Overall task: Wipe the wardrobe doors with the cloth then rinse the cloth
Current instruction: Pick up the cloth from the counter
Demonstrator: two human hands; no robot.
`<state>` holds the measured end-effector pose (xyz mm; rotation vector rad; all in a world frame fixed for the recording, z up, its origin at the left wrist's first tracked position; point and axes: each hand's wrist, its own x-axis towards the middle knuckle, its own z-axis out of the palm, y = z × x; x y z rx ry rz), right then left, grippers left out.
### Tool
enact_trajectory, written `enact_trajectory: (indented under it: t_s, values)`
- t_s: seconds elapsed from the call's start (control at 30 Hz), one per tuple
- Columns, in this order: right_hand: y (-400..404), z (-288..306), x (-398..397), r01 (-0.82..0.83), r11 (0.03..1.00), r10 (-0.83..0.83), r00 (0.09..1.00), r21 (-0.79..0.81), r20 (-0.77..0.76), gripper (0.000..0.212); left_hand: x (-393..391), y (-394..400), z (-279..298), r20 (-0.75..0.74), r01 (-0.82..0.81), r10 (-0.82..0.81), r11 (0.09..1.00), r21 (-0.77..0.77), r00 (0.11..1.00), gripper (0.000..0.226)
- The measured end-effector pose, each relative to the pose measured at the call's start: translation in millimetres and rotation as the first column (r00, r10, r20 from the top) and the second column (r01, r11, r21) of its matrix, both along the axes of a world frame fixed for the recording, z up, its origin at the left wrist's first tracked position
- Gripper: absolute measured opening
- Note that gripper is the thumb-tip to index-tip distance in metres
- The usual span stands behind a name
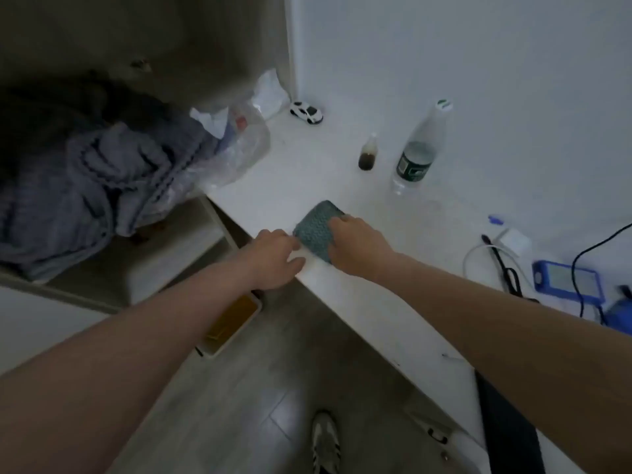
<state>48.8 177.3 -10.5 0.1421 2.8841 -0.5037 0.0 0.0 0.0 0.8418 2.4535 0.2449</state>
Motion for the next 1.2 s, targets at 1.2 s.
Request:
enact_trajectory:
  t_s: [1.2]
  values:
    - [-183,470,-190,-0.066,-0.274,-0.331,0.943,-0.959,0.030,0.007,-128,-136,487,-0.961,-0.105,0.215,0.974,0.199,0.176,0.036]
